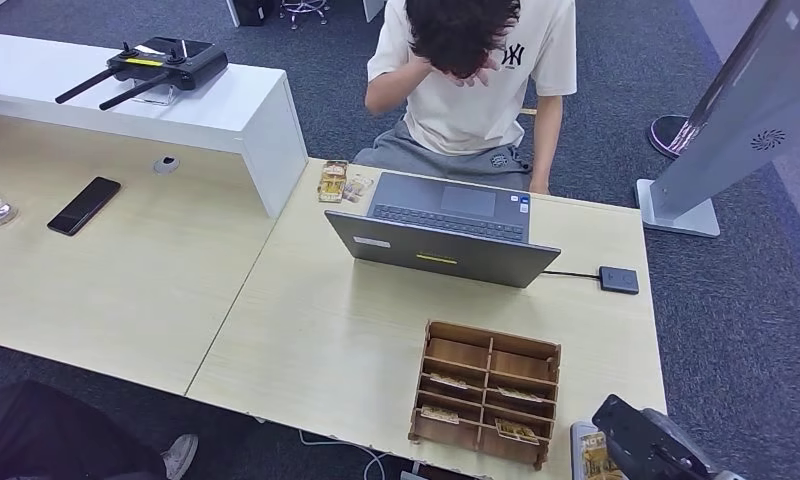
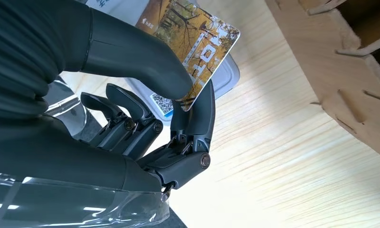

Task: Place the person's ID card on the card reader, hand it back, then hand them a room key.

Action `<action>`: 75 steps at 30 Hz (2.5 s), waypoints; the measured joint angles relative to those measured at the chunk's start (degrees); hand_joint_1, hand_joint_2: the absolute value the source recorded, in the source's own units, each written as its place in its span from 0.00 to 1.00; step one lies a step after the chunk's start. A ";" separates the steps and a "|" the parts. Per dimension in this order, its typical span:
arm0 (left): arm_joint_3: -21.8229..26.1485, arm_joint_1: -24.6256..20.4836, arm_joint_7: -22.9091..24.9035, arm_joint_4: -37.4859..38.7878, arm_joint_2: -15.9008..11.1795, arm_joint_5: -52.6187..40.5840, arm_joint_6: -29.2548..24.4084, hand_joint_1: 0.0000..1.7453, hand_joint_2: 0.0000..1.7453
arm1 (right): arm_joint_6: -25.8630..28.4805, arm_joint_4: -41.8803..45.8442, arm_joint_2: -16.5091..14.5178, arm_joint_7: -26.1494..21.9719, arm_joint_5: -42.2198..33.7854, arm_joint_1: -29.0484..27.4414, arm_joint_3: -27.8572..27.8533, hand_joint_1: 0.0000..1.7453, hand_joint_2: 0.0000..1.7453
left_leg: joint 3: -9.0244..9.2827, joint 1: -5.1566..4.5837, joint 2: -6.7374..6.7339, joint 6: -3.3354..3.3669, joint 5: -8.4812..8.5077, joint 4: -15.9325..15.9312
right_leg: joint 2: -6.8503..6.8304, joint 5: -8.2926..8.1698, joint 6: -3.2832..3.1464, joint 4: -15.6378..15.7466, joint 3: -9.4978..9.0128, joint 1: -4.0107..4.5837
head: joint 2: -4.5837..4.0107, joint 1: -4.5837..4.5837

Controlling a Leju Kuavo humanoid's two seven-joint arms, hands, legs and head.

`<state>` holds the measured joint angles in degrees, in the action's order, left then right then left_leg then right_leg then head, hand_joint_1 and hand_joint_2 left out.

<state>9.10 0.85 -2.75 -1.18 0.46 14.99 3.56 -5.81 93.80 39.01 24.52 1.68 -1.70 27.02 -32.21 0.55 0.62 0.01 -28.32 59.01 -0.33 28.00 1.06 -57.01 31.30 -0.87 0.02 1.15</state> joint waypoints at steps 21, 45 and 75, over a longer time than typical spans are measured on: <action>-0.07 -0.01 0.03 0.00 -0.34 -0.27 -0.08 0.00 0.00 | -3.54 -4.98 0.00 -0.01 2.27 2.25 0.03 1.00 1.00 | -0.01 0.00 0.00 0.00 0.00 0.00 | -0.01 0.00 0.00 0.00 0.00 0.00 | 0.00 0.01; -0.07 -0.06 0.19 0.00 -0.29 -0.03 -0.18 0.00 0.00 | -1.85 -6.51 -2.19 0.30 5.74 2.41 0.58 1.00 1.00 | 0.00 0.01 0.00 0.00 0.00 0.00 | 0.00 0.00 0.00 -0.01 -0.01 0.01 | 0.00 0.00; -0.28 -0.28 0.28 0.00 0.99 2.05 -0.99 0.00 0.00 | 2.98 -5.39 -12.15 -1.20 16.33 4.32 0.10 1.00 1.00 | 0.01 0.01 -0.01 0.00 0.01 0.00 | 0.00 0.00 0.00 -0.01 0.00 0.01 | 0.00 -0.01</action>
<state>8.82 0.57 -2.47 -1.18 1.45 17.04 2.57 -2.83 88.41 26.86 23.33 18.00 2.62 27.13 -32.21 0.56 0.61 0.01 -28.31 59.01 -0.32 28.00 1.06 -57.02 31.29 -0.86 0.02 1.14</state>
